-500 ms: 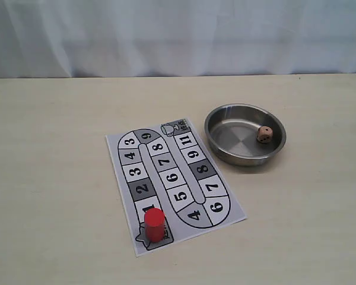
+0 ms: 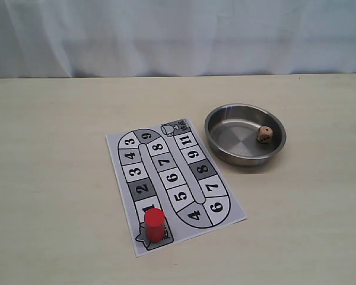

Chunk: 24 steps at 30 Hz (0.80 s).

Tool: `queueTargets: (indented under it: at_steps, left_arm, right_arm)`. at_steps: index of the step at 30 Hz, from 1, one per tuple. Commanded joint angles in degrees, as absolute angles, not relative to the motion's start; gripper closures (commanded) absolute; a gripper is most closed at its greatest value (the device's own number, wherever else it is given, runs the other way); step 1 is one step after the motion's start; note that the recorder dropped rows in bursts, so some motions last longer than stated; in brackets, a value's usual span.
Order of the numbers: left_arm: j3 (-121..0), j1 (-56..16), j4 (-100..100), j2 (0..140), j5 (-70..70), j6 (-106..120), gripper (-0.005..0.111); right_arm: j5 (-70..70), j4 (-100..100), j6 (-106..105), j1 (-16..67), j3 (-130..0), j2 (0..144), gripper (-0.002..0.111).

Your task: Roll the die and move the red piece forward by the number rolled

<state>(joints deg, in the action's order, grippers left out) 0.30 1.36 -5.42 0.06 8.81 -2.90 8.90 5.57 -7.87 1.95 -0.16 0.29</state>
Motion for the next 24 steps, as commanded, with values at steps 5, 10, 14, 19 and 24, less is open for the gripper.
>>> queueTargets:
  at_steps: [5, 10, 14, 19, 24]
  left_arm:
    - [0.00, 1.36, -5.36, 0.00, 8.10, -3.03, 0.107]
    - [0.00, 1.36, -5.36, 0.00, 8.10, -3.03, 0.107]
    - [0.00, 1.36, -5.36, 0.00, 8.10, -3.03, 0.107]
    - [0.00, 1.36, -5.36, 0.00, 8.26, -3.03, 0.107]
    - [0.00, 1.36, -5.36, 0.00, 8.26, -3.03, 0.107]
  right_arm:
    - [-7.03, 13.69, -3.73, 1.55, -0.07, 0.00, 0.104]
    - [1.11, 14.39, -3.84, 1.55, -7.34, 0.00, 0.104]
    - [8.31, 14.15, -3.84, 1.55, -14.57, 0.00, 0.104]
    - [16.98, 14.15, -3.84, 1.55, -23.16, 3.66, 0.104]
    - [21.71, 10.01, -3.84, 1.55, -30.76, 13.21, 0.104]
